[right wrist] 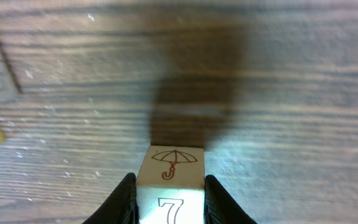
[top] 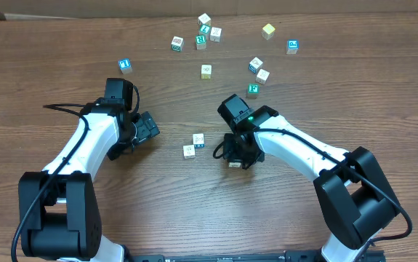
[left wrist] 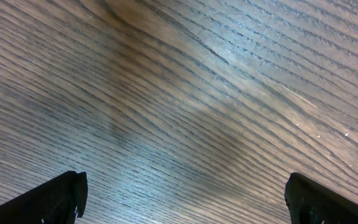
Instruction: Form a circle
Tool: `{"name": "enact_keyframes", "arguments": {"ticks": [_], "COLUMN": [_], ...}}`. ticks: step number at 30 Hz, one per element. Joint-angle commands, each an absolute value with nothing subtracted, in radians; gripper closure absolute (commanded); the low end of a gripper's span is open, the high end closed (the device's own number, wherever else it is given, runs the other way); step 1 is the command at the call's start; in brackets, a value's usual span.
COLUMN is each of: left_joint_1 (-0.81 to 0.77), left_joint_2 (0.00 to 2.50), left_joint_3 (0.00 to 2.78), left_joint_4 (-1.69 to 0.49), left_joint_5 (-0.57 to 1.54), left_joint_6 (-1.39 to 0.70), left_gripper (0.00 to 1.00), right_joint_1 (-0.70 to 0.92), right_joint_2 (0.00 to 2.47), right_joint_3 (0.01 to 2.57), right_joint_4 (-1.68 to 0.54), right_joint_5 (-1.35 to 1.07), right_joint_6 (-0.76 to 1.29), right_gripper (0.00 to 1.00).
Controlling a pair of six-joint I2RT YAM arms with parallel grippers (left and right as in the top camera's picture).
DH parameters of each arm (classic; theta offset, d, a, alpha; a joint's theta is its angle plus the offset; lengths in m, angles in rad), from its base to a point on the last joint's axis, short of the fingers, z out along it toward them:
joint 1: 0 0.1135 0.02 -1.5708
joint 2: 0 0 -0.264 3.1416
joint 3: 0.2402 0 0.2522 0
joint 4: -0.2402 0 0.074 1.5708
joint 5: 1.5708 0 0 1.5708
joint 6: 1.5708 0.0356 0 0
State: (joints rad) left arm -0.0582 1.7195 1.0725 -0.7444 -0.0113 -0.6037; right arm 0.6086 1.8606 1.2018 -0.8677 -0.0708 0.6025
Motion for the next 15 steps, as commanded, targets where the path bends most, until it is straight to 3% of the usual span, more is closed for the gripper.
{"name": "enact_keyframes", "arguments": {"ticks": [1,15], "left_joint_1": [-0.059,-0.059], "left_joint_2": [1.728,1.728], "left_joint_3": [1.087,1.087], "left_joint_4": [-0.747,-0.747], "left_joint_5": [-0.007,-0.007], "left_joint_6": [-0.621,-0.621], "left_gripper": [0.0,0.01], "right_joint_1": [0.61,0.64], "right_joint_2": [1.856,1.856], "right_joint_3": [1.196,1.196], "right_joint_4": [-0.841,-0.765], "right_joint_5": [-0.061,-0.061], "right_joint_6": [0.601,0.595], "right_gripper": [0.75,0.75]}}
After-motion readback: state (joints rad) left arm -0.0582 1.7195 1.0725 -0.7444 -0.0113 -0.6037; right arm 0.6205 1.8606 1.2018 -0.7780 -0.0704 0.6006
